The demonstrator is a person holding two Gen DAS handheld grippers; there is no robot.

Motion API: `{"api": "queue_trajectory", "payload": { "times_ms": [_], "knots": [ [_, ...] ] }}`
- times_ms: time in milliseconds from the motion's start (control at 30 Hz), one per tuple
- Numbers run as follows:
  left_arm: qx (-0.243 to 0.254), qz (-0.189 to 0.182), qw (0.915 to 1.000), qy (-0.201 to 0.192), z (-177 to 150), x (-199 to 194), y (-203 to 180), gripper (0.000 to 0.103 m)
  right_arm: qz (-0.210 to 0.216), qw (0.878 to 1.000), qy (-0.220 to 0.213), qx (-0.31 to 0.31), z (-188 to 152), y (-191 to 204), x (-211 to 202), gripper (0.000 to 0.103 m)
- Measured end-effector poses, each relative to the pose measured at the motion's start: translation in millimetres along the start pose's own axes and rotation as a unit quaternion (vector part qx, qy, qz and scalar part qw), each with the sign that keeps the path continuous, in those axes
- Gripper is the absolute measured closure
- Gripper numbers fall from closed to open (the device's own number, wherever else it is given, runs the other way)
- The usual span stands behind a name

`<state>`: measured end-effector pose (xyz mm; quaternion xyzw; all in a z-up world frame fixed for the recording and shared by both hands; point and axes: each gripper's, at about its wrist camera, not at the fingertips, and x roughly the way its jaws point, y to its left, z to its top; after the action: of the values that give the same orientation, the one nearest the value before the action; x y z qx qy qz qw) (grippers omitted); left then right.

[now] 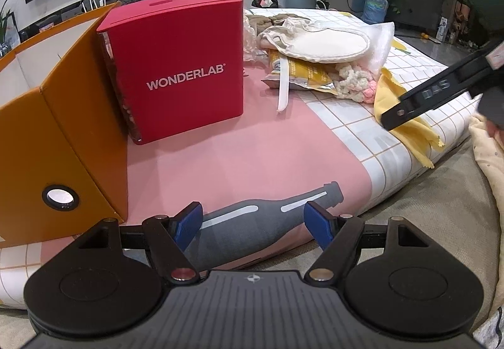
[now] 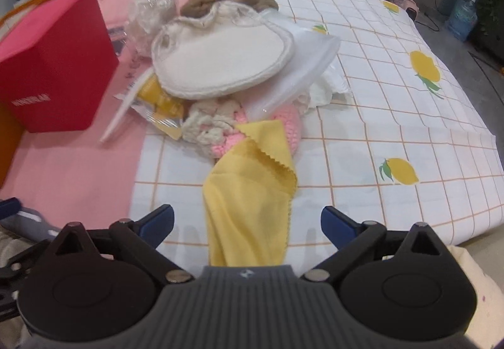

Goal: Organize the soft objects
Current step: 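Grasp the yellow cloth corner with the right tool and lift it, then grasp the white round pad with the left tool while the right tool holds the yellow cloth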

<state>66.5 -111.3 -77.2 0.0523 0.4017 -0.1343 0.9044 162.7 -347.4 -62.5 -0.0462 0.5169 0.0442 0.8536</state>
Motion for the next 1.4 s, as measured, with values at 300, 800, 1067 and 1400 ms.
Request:
{"api": "queue_trajectory", "payload": {
  "times_ms": [300,800,1067,1400],
  "knots": [
    [0.001,-0.002,1.0,-0.005,3.1,-1.7,-2.8,0.017,0.008,1.0,-0.005,0.024,7.7,-4.8,19.8,0.021],
    [0.124,0.022,0.9917,-0.025,69.4,14.9,-60.0,0.016,-0.052,0.998,-0.003,0.04,8.6,-30.8,-2.3,0.099],
    [0.271,0.009,0.9607,-0.058,100.0,47.1,-110.6,0.016,-0.067,0.994,-0.05,0.066,12.9,-47.4,-35.3,0.099],
    [0.319,0.024,0.9429,-0.092,110.3,92.5,-127.5,0.011,-0.043,0.983,-0.104,0.142,16.7,-72.8,-58.6,0.1]
  ]
}}
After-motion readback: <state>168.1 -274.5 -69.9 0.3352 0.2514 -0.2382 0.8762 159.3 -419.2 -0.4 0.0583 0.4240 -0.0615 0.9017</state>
